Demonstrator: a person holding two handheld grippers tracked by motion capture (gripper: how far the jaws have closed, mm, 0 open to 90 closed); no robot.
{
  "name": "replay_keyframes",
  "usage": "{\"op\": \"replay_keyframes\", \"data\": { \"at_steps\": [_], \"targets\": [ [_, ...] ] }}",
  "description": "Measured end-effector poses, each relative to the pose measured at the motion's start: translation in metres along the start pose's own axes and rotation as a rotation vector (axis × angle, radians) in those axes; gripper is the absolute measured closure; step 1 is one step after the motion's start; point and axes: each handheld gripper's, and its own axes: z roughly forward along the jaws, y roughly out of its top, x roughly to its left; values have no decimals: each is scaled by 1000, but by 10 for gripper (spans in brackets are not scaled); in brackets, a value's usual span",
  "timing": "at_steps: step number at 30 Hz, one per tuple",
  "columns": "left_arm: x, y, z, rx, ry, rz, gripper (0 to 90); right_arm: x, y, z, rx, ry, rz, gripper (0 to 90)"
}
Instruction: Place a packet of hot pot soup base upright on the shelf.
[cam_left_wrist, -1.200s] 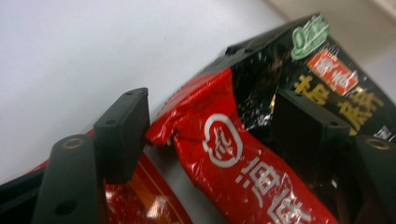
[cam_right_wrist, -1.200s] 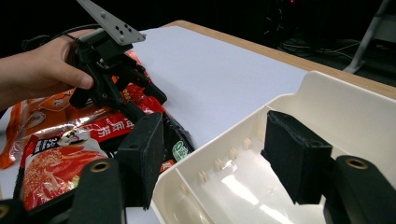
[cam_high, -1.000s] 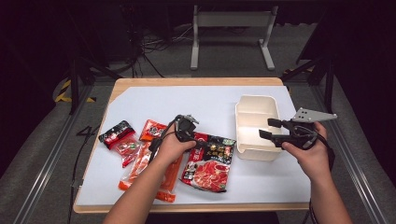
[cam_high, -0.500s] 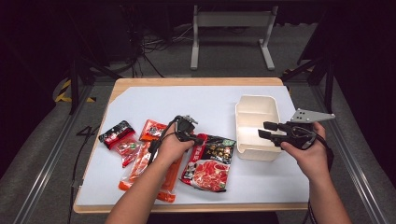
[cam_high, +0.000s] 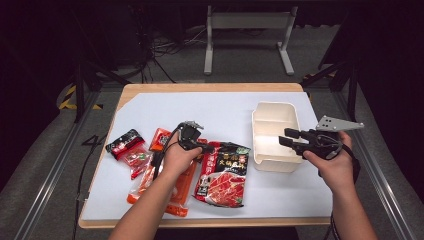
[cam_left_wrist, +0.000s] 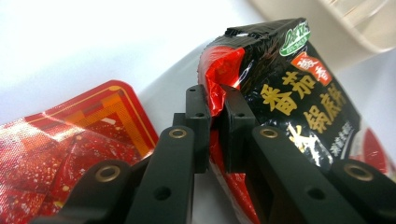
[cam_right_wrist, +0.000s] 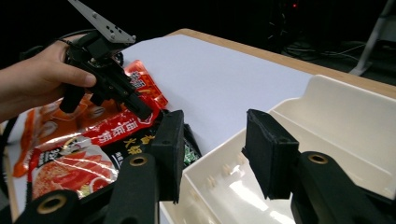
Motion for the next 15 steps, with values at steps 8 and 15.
{"op": "replay_keyframes", "data": {
  "at_steps": [8, 15],
  "targets": [
    [-20, 2, -26, -103, -52, 47, 852, 3, 1, 1, 8, -12, -4, 546],
    [-49, 0, -54, -192, -64, 140, 860, 6, 4, -2, -7, -26, -20, 506]
  ]
}}
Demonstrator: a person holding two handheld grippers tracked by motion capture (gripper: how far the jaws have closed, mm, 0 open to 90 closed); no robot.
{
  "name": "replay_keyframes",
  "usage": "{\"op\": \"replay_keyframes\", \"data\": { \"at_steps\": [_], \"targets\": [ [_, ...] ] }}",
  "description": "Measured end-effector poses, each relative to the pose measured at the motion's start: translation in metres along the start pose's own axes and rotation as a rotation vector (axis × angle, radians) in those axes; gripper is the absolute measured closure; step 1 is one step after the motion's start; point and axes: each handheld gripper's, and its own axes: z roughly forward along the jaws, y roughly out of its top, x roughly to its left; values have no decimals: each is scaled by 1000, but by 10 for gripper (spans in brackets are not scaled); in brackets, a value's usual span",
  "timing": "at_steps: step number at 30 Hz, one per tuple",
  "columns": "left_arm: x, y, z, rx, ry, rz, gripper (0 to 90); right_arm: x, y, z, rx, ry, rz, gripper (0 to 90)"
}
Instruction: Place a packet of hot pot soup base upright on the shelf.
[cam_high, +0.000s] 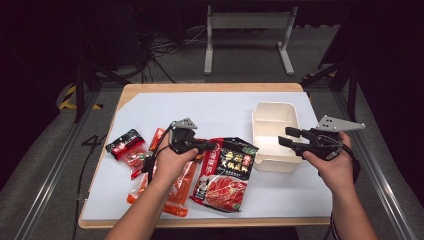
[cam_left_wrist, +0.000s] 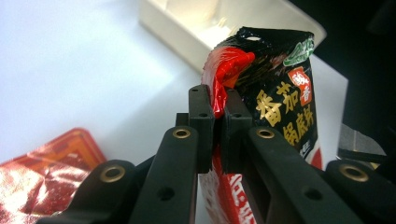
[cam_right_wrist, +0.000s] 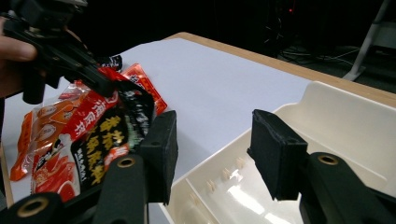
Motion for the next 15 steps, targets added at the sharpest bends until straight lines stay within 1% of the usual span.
{"op": "replay_keyframes", "data": {
  "at_steps": [3, 4, 5, 6, 7, 8, 10, 11, 12, 14, 15],
  "targets": [
    [-15, 1, -10, -41, -11, 49, 861, 3, 2, -1, 1, 3, -5, 490],
    [-18, 0, -13, -58, -17, 50, 861, 4, 3, -2, -2, 4, -6, 490],
    [-21, -1, -16, -76, -19, 62, 861, 5, 4, -4, -7, 6, -4, 488],
    [-23, -1, -18, -85, -10, 76, 862, 6, 4, -5, -11, 8, -6, 487],
    [-26, 0, -20, -93, -9, 84, 862, 7, 5, -6, -17, 10, -4, 487],
    [-30, 1, -22, -98, -1, 101, 863, 8, 7, -7, -23, 14, -6, 487],
    [-40, 3, -26, -117, 47, 156, 863, 11, 9, -8, -32, 21, -14, 487],
    [-44, 4, -27, -121, 58, 177, 864, 12, 10, -8, -34, 26, -18, 487],
    [-46, 4, -28, -127, 68, 191, 863, 13, 11, -8, -33, 32, -22, 487],
    [-49, 5, -29, -142, 84, 202, 863, 15, 12, -8, -34, 43, -27, 481],
    [-50, 5, -30, -149, 84, 199, 863, 16, 12, -7, -34, 47, -30, 478]
  ]
}}
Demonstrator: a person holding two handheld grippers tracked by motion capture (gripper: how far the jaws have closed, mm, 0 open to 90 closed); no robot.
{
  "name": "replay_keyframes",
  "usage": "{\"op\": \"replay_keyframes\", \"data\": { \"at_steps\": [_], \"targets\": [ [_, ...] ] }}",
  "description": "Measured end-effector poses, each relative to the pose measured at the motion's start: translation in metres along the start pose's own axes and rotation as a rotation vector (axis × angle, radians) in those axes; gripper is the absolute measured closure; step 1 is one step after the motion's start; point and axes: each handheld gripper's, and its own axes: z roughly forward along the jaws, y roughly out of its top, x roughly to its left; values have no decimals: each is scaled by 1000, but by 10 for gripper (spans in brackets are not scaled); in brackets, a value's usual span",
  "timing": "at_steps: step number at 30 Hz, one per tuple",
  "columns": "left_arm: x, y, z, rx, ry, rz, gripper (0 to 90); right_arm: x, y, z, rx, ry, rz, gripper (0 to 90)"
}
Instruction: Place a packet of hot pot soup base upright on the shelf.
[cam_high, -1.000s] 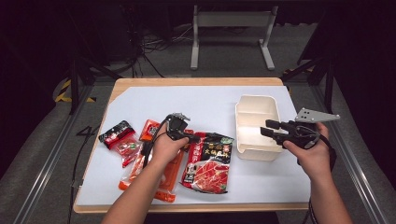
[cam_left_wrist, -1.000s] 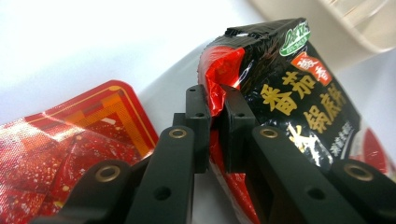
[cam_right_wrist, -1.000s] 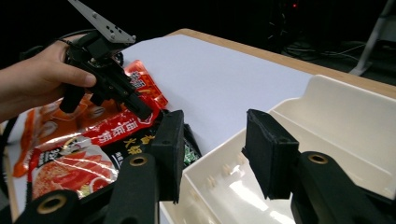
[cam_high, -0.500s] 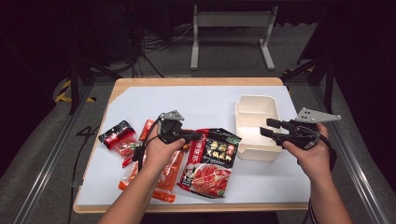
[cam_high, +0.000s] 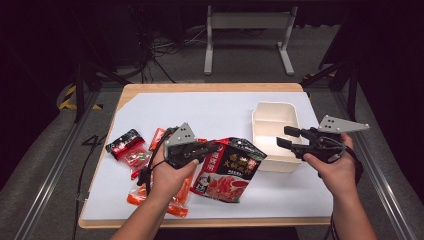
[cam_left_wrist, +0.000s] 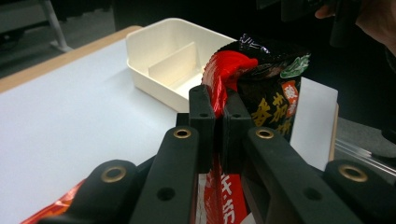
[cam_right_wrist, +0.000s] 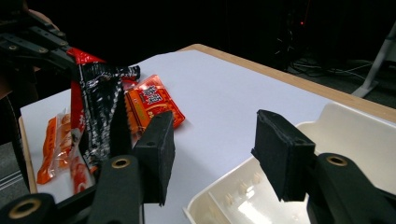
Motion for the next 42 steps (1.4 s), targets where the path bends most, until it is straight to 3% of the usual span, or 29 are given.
{"op": "replay_keyframes", "data": {
  "at_steps": [6, 11, 20, 31, 34, 36, 42],
  "targets": [
    [-1, 1, -4, -47, 50, -2, 863, 5, 5, -3, -10, 25, -7, 449],
    [-4, 1, -3, -94, 77, 0, 863, 17, 12, -4, -24, 77, -15, 381],
    [-5, 3, -12, -160, 80, -4, 863, 31, 24, 24, 49, 164, -44, 343],
    [-4, 4, -22, -206, 80, -18, 862, 38, 28, 64, 46, 274, -21, 345],
    [-5, 4, -22, -210, 79, -18, 862, 40, 29, 69, 56, 277, -26, 343],
    [-5, 5, -23, -211, 77, -14, 861, 42, 29, 75, 74, 289, 2, 344],
    [-5, 5, -22, -221, 58, -20, 860, 46, 32, 88, 121, 318, -34, 412]
  ]
}}
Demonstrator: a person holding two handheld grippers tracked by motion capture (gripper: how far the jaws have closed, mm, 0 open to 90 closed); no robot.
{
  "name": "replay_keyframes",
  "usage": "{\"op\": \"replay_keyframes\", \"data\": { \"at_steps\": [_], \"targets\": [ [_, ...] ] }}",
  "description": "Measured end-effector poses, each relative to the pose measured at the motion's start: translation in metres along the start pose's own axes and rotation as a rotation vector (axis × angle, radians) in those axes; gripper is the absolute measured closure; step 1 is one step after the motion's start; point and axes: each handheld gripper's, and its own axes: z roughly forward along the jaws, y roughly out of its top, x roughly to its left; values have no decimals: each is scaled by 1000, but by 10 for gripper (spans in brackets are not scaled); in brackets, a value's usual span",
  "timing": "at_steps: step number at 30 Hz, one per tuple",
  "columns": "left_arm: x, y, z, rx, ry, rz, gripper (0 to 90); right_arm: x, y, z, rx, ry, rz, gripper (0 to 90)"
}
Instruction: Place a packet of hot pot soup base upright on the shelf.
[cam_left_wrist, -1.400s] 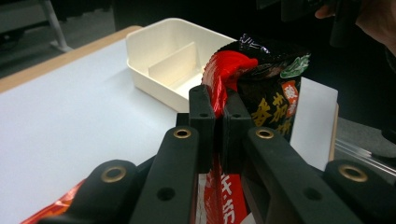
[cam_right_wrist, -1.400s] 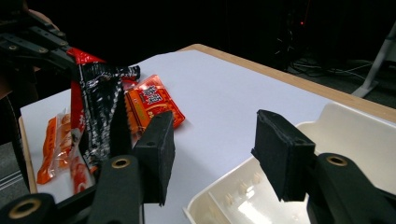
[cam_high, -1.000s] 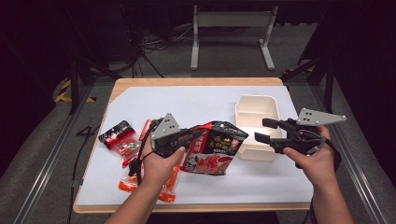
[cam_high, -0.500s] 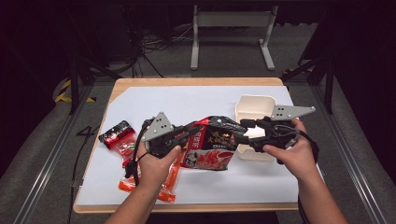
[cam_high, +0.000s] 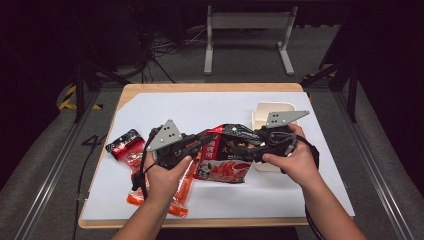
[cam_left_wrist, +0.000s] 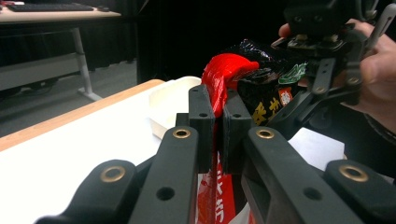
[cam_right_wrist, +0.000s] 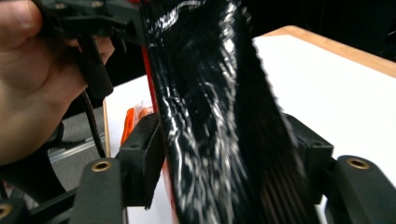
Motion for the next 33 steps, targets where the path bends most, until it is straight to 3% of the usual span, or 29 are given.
{"op": "replay_keyframes", "data": {
  "at_steps": [4, 7, 11, 15, 22, 33],
  "targets": [
    [0, 0, 0, -4, -1, 4, 860, 0, 2, 6, 51, 9, 3, 486],
    [1, 0, -1, -3, -5, 2, 858, 0, 3, 7, 59, 12, -8, 497],
    [0, 0, -2, -10, 3, 3, 856, -1, 4, 8, 77, 40, -15, 613],
    [0, 0, -3, -9, 0, 0, 855, 0, 5, 8, 84, 36, -24, 695],
    [4, -1, -4, -7, -14, -15, 830, 0, 7, 7, 87, 38, -43, 751],
    [11, -4, -9, 1, -6, -33, 798, -4, 19, 4, 52, 46, -28, 802]
  ]
}}
